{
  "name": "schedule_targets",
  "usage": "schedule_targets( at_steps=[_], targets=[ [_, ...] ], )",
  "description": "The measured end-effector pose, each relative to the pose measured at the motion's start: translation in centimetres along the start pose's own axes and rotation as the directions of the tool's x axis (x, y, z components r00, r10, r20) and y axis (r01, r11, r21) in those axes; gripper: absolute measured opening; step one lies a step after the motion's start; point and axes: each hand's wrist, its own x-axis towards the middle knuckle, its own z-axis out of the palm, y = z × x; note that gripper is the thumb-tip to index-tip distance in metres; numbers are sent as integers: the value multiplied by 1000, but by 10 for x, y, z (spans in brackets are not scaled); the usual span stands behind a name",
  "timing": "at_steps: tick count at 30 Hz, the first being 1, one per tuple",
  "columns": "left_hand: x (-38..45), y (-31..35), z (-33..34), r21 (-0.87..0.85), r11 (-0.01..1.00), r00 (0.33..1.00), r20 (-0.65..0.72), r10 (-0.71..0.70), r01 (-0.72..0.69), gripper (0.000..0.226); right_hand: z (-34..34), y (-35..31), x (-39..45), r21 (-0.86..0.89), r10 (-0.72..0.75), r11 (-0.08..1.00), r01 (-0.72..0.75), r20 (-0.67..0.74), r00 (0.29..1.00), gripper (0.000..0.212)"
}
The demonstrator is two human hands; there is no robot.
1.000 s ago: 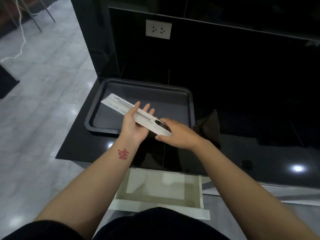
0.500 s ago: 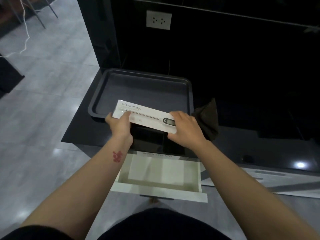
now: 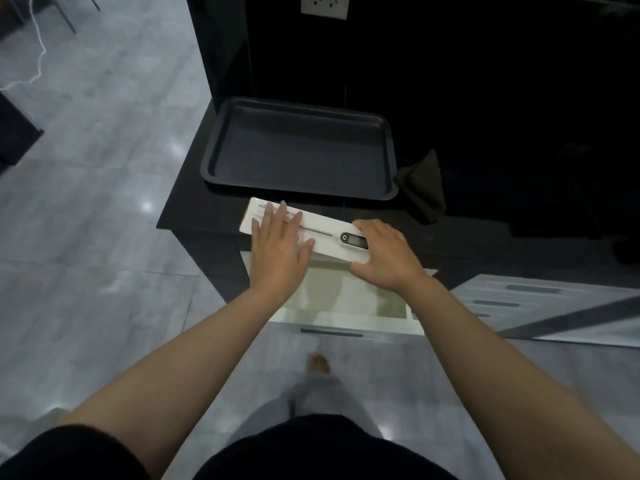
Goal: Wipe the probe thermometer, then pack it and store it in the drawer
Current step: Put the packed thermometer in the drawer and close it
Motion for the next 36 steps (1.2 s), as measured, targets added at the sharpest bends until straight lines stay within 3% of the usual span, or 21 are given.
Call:
schedule_targets(
  at_steps=[7,12,17,25,29,36],
  targets=[
    [-51,-4,16,142,978,976,176,125,-151,57,25,4,-48,17,30,999,-31,63,998,82],
    [-81,-8,38,186,953,935,309,174,-239,73,48,19,-68,30,52,998,-57,146,988,81],
    [-80,-4,63,193,955,894,430,123,-224,62,69,36,-65,17,78,996,-83,205,976,80],
    [-62,2,105,169,985,822,565,-78,-22,62,98,69,-26,-57,75,997,-60,323,943,80],
    [-35,-1,125,223,975,786,600,-145,10,62,116,83,0,-49,93,996,-81,368,925,81],
    [6,-20,170,311,950,659,715,-234,0,72,162,108,34,-72,90,995,-65,429,899,82]
  ],
)
